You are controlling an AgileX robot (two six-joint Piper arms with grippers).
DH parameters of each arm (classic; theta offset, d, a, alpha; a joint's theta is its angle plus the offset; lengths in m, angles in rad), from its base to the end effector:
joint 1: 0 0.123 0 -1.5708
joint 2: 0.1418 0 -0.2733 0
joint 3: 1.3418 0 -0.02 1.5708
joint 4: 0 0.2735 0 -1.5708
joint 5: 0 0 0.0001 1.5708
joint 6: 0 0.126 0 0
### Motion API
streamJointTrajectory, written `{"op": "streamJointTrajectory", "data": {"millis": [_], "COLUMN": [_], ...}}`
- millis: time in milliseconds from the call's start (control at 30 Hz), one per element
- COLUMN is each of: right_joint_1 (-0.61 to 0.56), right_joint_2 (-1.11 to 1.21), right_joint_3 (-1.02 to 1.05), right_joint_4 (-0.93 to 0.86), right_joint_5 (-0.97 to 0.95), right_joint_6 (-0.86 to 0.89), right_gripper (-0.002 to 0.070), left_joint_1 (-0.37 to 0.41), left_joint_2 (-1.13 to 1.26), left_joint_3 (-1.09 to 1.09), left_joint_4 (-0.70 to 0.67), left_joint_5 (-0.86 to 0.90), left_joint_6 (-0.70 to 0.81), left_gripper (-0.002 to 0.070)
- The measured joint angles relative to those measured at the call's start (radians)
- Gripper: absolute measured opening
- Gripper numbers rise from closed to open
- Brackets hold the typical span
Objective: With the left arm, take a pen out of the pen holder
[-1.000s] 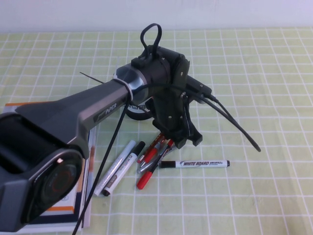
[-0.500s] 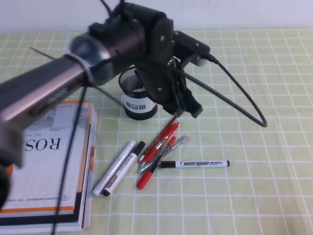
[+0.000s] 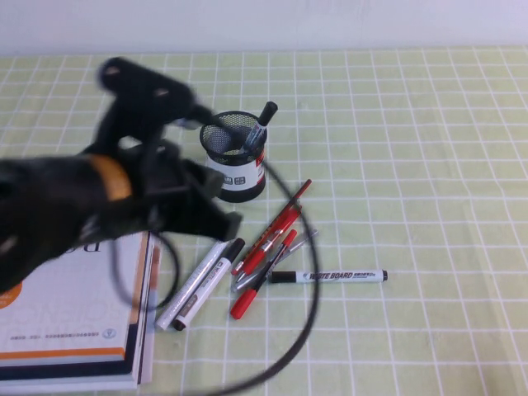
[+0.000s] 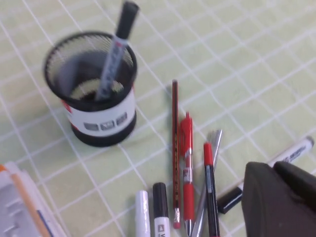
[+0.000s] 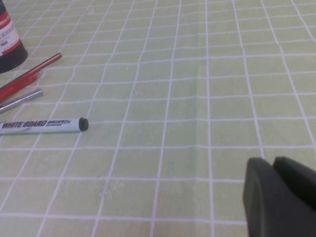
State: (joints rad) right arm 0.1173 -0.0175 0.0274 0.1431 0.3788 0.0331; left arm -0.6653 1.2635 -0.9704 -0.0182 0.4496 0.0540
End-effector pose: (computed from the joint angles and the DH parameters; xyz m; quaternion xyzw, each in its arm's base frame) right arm 0.1186 0.0207 0.1609 0.0040 0.8041 0.1049 0.5851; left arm 0.2563 -0.2024 0.2794 0.3105 0.8416 -0.1398 0.4192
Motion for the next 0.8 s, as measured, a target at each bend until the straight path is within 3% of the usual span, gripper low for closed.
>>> {"op": "streamJointTrajectory", "data": {"millis": [167,367,800], "right_joint_1": [0.0,0.0,0.0], "right_joint_2": [0.0,0.0,0.0], "right_joint_3": [0.0,0.0,0.0], "right_joint_4": [0.0,0.0,0.0], "right_joint_5": [0.0,0.0,0.0], "right_joint_6": [0.0,0.0,0.0], "right_gripper": [-0.0013,-0.0013,-0.0013], "left_joint_1": [0.039,0.088,0.09], "left_joint_2": [-0.261,-0.465,-0.51], "left_joint_3": [0.184,0.34,0.433], "left_joint_4": [0.006,0.01,0.051], "left_joint_5": [-0.113,-0.125,-0.111], "left_joint_6": [-0.03,-0.038,-0.046], "left_gripper": [-0.0002,-0.0002,-0.0003]}}
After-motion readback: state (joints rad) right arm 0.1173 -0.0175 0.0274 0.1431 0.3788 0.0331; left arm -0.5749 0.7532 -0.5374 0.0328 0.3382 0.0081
